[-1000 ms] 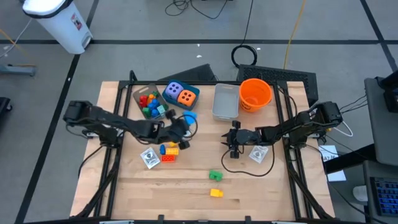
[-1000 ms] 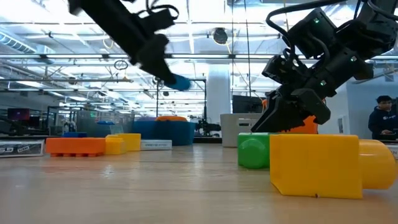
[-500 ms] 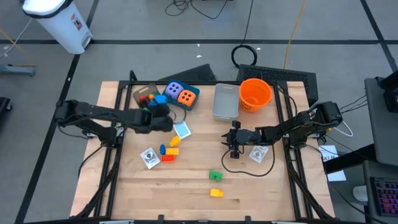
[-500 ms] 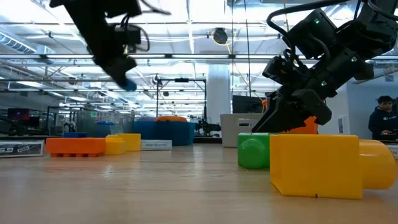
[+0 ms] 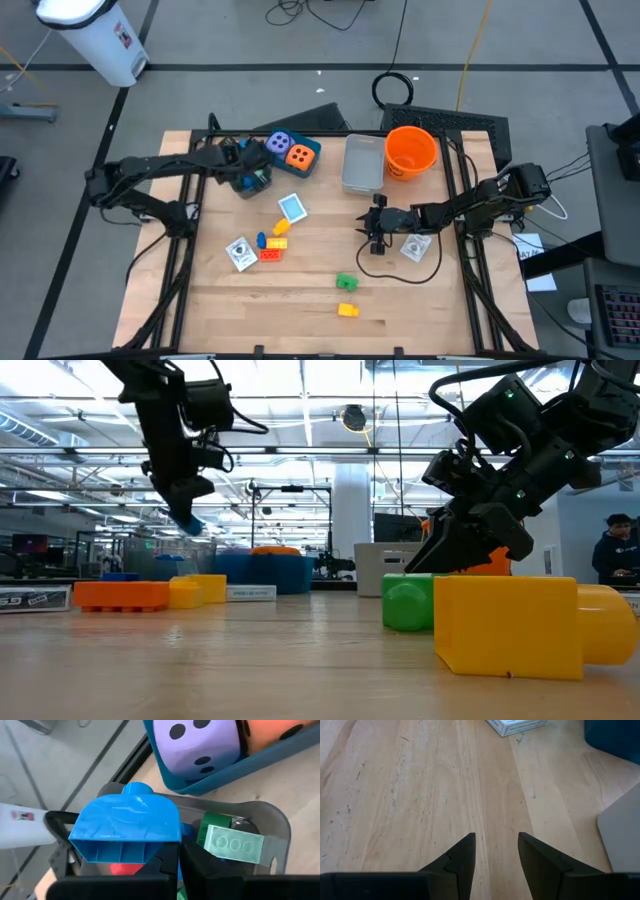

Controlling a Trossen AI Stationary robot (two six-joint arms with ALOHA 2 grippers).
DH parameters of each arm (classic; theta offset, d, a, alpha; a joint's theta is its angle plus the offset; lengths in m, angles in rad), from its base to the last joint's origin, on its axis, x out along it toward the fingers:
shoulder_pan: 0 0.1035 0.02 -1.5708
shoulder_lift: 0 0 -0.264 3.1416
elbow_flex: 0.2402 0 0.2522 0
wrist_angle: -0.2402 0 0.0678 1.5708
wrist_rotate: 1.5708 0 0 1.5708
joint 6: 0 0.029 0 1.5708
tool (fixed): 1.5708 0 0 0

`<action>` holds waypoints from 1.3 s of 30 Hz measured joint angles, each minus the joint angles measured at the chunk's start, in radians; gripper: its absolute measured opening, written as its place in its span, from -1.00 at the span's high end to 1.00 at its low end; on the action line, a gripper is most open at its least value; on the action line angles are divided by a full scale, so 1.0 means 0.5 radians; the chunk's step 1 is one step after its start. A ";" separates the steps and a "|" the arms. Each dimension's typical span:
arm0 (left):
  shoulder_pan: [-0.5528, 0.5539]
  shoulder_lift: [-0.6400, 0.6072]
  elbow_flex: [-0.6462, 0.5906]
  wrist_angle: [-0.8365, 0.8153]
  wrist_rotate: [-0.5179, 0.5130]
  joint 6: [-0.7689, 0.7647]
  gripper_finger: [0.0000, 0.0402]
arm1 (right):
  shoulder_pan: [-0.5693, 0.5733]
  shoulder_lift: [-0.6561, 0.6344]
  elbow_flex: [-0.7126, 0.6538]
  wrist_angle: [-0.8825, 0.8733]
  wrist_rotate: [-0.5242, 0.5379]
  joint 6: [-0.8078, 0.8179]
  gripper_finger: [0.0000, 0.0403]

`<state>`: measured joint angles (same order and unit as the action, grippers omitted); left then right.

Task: Pick & Place Toys
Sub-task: Put the blue game piece into the black bin

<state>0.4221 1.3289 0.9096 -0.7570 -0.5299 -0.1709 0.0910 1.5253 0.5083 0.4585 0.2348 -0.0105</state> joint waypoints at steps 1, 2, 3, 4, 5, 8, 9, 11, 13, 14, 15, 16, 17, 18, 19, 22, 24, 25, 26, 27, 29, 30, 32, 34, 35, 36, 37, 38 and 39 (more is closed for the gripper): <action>0.034 0.000 0.000 0.018 0.050 0.046 0.92 | 0.000 0.000 0.000 0.000 0.000 0.000 0.31; 0.066 0.000 0.000 0.034 0.098 0.083 0.92 | 0.000 0.000 0.000 0.000 0.000 0.000 0.31; 0.096 0.000 0.000 0.045 0.133 0.110 0.92 | 0.000 0.000 0.000 0.000 0.000 0.000 0.31; 0.127 0.000 0.000 0.051 0.157 0.128 0.93 | 0.000 0.000 0.000 0.000 0.000 0.000 0.31; 0.159 0.000 0.000 0.054 0.167 0.140 0.95 | 0.000 0.000 0.000 0.000 0.000 0.000 0.31; 0.254 0.000 0.000 0.055 0.169 0.163 0.97 | 0.000 0.000 0.000 0.000 0.000 0.000 0.31; 0.283 0.000 0.000 0.057 0.170 0.171 0.95 | 0.000 0.000 0.000 0.000 0.000 0.000 0.31; 0.337 0.000 0.000 0.059 0.188 0.202 0.93 | 0.000 0.000 0.000 0.000 0.000 0.000 0.31; 0.387 0.000 0.000 0.059 0.240 0.238 0.95 | 0.001 0.000 0.000 0.000 0.000 -0.001 0.31; 0.408 0.000 0.000 0.059 0.276 0.253 0.97 | 0.001 0.000 0.000 0.000 0.000 0.000 0.31; 0.427 0.001 0.000 0.059 0.307 0.265 0.97 | 0.000 0.000 0.000 0.000 0.000 -0.001 0.31; 0.444 0.001 0.000 0.059 0.333 0.274 0.97 | 0.001 0.000 0.000 0.000 0.000 -0.001 0.31; 0.459 0.001 0.000 0.059 0.350 0.280 0.96 | 0.000 0.000 0.000 0.000 0.000 -0.001 0.31; 0.471 0.005 0.000 0.060 0.365 0.282 0.94 | 0.001 0.000 0.000 0.001 0.000 -0.001 0.31; 0.477 0.016 0.000 0.068 0.376 0.284 0.94 | 0.001 0.000 0.000 0.000 0.000 -0.001 0.31; 0.495 0.068 0.000 0.084 0.384 0.298 0.96 | 0.001 0.000 0.000 0.001 0.000 -0.002 0.31; 0.503 0.120 0.000 0.119 0.398 0.326 0.97 | 0.001 0.000 0.000 0.001 0.000 -0.001 0.31; 0.504 0.151 0.000 0.135 0.406 0.331 0.96 | 0.001 0.000 0.000 0.001 0.000 -0.001 0.31; 0.505 0.183 0.000 0.148 0.414 0.333 0.95 | 0.001 0.000 0.000 0.001 0.000 -0.001 0.31; 0.504 0.210 0.000 0.157 0.416 0.338 0.93 | 0.001 0.000 0.000 0.001 0.000 -0.001 0.31; 0.507 0.260 0.000 0.174 0.415 0.355 0.93 | 0.001 0.000 0.000 0.001 0.000 -0.001 0.31; 0.511 0.282 0.000 0.175 0.416 0.366 0.94 | 0.001 0.000 0.000 0.001 0.000 -0.002 0.31; 0.522 0.320 0.000 0.174 0.420 0.377 0.97 | 0.000 0.000 0.000 0.001 0.001 -0.002 0.31; 0.536 0.348 0.000 0.190 0.421 0.373 0.96 | 0.000 0.000 0.000 0.001 0.001 -0.002 0.31; 0.545 0.356 0.000 0.199 0.421 0.368 0.93 | 0.000 0.000 0.000 0.001 0.001 -0.002 0.31; 0.553 0.359 0.000 0.211 0.423 0.354 0.90 | 0.000 0.000 0.000 0.001 0.001 -0.002 0.31; 0.561 0.362 0.000 0.228 0.423 0.346 0.86 | 0.000 0.000 0.000 0.001 0.001 -0.002 0.31; 0.567 0.365 0.000 0.248 0.425 0.338 0.83 | 0.000 0.000 0.000 0.001 0.001 -0.002 0.31; 0.575 0.367 0.000 0.262 0.433 0.338 0.79 | 0.000 0.000 0.000 0.001 0.001 -0.002 0.31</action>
<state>0.7095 1.5123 0.9096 -0.6262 -0.3133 -0.0021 0.0910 1.5253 0.5083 0.4587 0.2352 -0.0113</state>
